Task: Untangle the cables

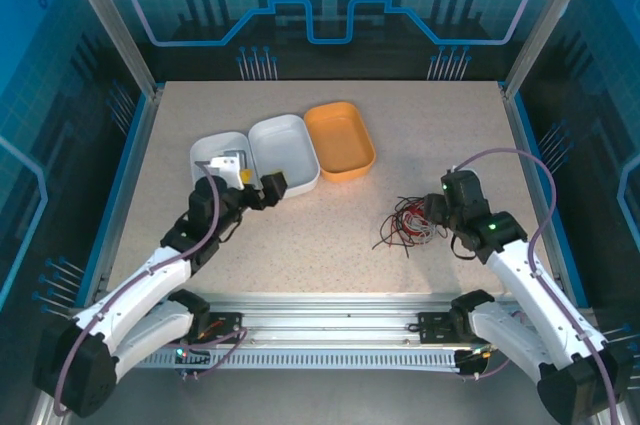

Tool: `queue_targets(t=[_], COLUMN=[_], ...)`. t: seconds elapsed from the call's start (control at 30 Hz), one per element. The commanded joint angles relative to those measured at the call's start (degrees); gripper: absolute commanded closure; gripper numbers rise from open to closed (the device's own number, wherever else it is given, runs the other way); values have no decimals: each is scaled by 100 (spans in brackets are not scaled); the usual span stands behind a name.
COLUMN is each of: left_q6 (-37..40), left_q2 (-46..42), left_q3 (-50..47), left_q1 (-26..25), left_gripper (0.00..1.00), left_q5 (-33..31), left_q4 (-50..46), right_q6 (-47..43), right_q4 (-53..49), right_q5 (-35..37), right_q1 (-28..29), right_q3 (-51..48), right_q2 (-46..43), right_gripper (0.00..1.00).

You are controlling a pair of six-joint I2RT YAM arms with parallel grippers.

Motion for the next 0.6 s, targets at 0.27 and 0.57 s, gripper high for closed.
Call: queue_targets(t=[0.27,0.57], left_q6=[-272,-145], left_q2=[1813,3064], left_q3=[470,1083], left_q1=[-1630,-2059], left_gripper=[1,1], left_q5=[178,809], left_q4=[711,1227], right_q6=[587,166], right_q4=[-748,-33], right_q5=[-332,-380], right_q1=[157,144], right_q3=[150,74], right_q2=[892,1267], right_gripper=[46,43])
